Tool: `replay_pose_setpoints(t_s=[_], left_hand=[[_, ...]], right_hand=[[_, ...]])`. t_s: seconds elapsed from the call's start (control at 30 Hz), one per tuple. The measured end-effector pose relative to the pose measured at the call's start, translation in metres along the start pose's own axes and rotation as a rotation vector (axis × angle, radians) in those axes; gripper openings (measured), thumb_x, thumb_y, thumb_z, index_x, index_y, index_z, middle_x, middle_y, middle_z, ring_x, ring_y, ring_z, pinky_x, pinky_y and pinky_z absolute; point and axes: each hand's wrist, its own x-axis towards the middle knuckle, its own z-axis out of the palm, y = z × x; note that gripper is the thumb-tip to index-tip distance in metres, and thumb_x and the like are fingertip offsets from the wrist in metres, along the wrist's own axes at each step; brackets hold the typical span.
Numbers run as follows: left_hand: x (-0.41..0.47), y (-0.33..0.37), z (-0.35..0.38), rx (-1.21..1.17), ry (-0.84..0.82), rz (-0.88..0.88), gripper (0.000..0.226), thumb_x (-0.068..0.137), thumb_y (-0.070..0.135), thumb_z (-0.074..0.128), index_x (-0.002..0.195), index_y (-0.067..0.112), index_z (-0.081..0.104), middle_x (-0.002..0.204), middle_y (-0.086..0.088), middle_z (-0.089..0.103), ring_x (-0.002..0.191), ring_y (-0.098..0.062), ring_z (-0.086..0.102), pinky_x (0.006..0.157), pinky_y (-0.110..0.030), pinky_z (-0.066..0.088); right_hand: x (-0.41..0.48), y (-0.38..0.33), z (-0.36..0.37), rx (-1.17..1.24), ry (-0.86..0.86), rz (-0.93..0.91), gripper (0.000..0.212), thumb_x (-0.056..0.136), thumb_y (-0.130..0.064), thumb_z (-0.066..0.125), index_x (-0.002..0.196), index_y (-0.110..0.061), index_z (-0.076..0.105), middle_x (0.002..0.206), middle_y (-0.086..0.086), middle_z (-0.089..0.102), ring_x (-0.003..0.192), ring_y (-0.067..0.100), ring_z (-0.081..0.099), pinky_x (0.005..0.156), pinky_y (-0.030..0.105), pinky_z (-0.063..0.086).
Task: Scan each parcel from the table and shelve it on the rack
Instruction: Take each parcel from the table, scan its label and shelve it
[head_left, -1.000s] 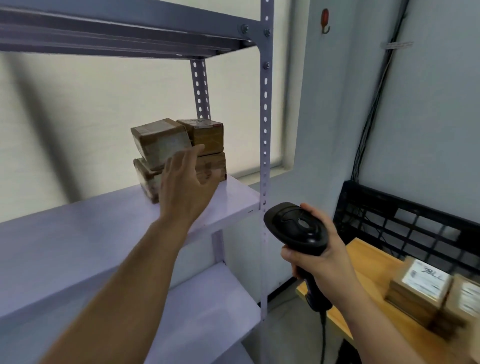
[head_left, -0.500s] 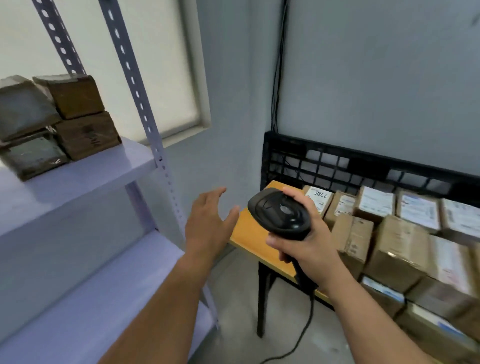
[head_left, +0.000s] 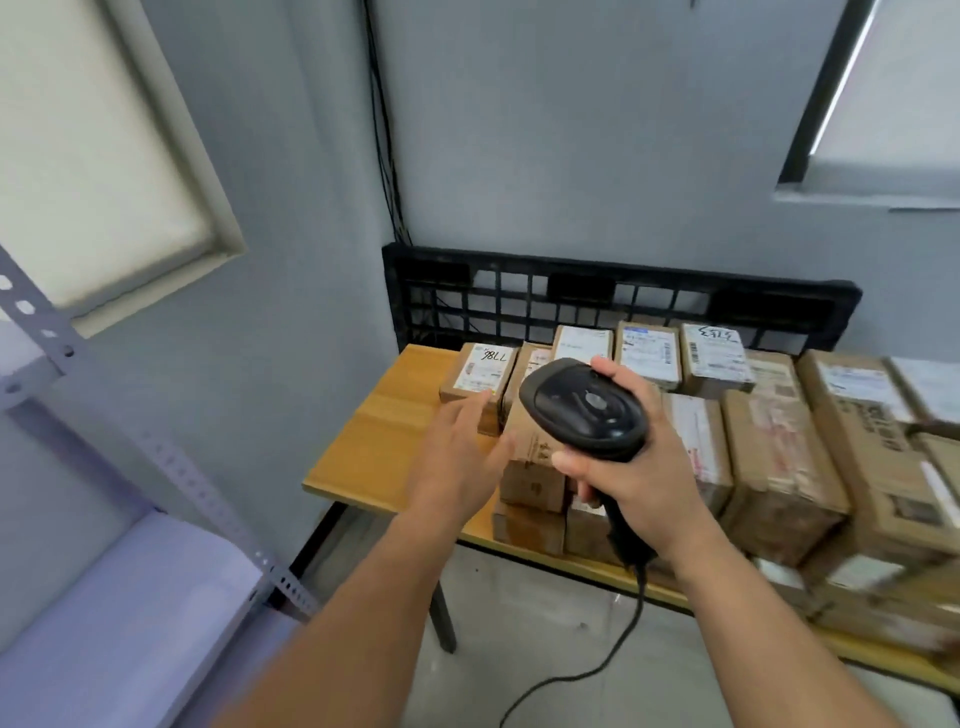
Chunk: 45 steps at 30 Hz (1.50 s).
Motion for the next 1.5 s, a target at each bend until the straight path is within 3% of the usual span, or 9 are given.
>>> replay_pose_setpoints(t_s=[0.3, 0.57, 0.7, 0.83, 0.97, 1.1, 1.2, 1.37, 1.5], left_hand=[[0.043, 0.021, 0.055, 0.196, -0.217, 0.021, 0.069, 0.09, 0.066, 0.043, 0.147, 0.031, 0.026, 0.147, -0.007, 0.034, 0.132, -0.031, 0.033, 0.103, -0.043, 0.036], [0.052, 0.004, 0.057, 0.367, -0.31, -0.055, 0.086, 0.082, 0.082, 0.033, 0.146, 0.026, 0.03, 0.14, -0.013, 0.043, 0.13, -0.033, 0.036, 0.103, -0.042, 0.037], [0.063, -0.008, 0.045, 0.172, -0.36, -0.133, 0.079, 0.082, 0.073, 0.048, 0.148, 0.035, 0.024, 0.137, -0.011, 0.048, 0.125, -0.031, 0.043, 0.098, -0.042, 0.041], [0.065, -0.027, 0.021, -0.295, -0.397, -0.222, 0.079, 0.082, 0.033, 0.068, 0.146, 0.037, 0.023, 0.135, 0.001, 0.051, 0.111, -0.025, 0.057, 0.083, -0.038, 0.054], [0.061, -0.051, -0.002, -0.755, -0.343, -0.399, 0.104, 0.08, 0.014, 0.074, 0.151, 0.043, 0.004, 0.12, -0.009, 0.063, 0.095, -0.025, 0.069, 0.084, -0.047, 0.058], [0.06, -0.061, -0.016, -0.809, -0.294, -0.341, 0.11, 0.083, 0.007, 0.072, 0.153, 0.039, -0.007, 0.113, -0.007, 0.061, 0.097, -0.025, 0.068, 0.09, -0.048, 0.055], [0.057, -0.062, -0.022, -0.868, -0.33, -0.31, 0.107, 0.084, 0.004, 0.069, 0.153, 0.038, -0.005, 0.111, 0.0, 0.059, 0.094, -0.024, 0.069, 0.077, -0.039, 0.059], [0.057, -0.065, -0.025, -0.938, -0.316, -0.272, 0.105, 0.084, 0.0, 0.068, 0.152, 0.043, 0.001, 0.117, -0.01, 0.067, 0.096, -0.025, 0.07, 0.077, -0.041, 0.059], [0.059, -0.067, -0.03, -0.902, -0.203, -0.221, 0.109, 0.081, -0.005, 0.07, 0.15, 0.05, 0.005, 0.117, -0.011, 0.063, 0.101, -0.023, 0.067, 0.077, -0.041, 0.06]], right_hand=[[-0.003, -0.002, -0.029, -0.06, 0.156, 0.052, 0.081, 0.07, 0.003, 0.083, 0.128, -0.042, 0.049, 0.123, -0.002, 0.059, 0.061, 0.009, 0.066, 0.05, 0.031, 0.056], [0.0, -0.004, -0.025, -0.094, 0.226, 0.059, 0.082, 0.07, 0.004, 0.083, 0.129, -0.042, 0.05, 0.125, -0.002, 0.057, 0.064, 0.006, 0.066, 0.049, 0.028, 0.055], [0.003, -0.001, -0.013, -0.082, 0.201, 0.072, 0.082, 0.069, -0.003, 0.085, 0.124, -0.053, 0.051, 0.124, -0.004, 0.058, 0.065, 0.014, 0.067, 0.053, 0.035, 0.057], [0.005, 0.002, -0.002, -0.093, 0.177, 0.1, 0.081, 0.06, -0.02, 0.085, 0.125, -0.052, 0.05, 0.128, -0.001, 0.055, 0.079, 0.026, 0.063, 0.054, 0.032, 0.056], [0.008, 0.001, 0.011, -0.078, 0.153, 0.103, 0.083, 0.058, -0.025, 0.087, 0.125, -0.054, 0.05, 0.129, 0.0, 0.056, 0.083, 0.025, 0.062, 0.06, 0.03, 0.056], [0.012, -0.005, 0.024, -0.026, 0.139, 0.089, 0.08, 0.067, -0.007, 0.085, 0.126, -0.048, 0.051, 0.124, 0.007, 0.059, 0.065, 0.012, 0.066, 0.054, 0.033, 0.055], [0.014, -0.011, 0.033, -0.037, 0.117, 0.068, 0.08, 0.07, 0.003, 0.083, 0.126, -0.045, 0.051, 0.121, 0.004, 0.06, 0.061, 0.01, 0.066, 0.052, 0.032, 0.055], [0.012, -0.019, 0.042, -0.079, 0.105, 0.039, 0.081, 0.07, 0.007, 0.081, 0.126, -0.041, 0.048, 0.102, -0.036, 0.056, 0.064, 0.007, 0.068, 0.052, 0.033, 0.058], [0.012, -0.022, 0.042, 0.007, 0.065, 0.042, 0.08, 0.071, 0.004, 0.082, 0.126, -0.046, 0.053, 0.113, 0.0, 0.064, 0.055, 0.027, 0.063, 0.052, 0.042, 0.057]])
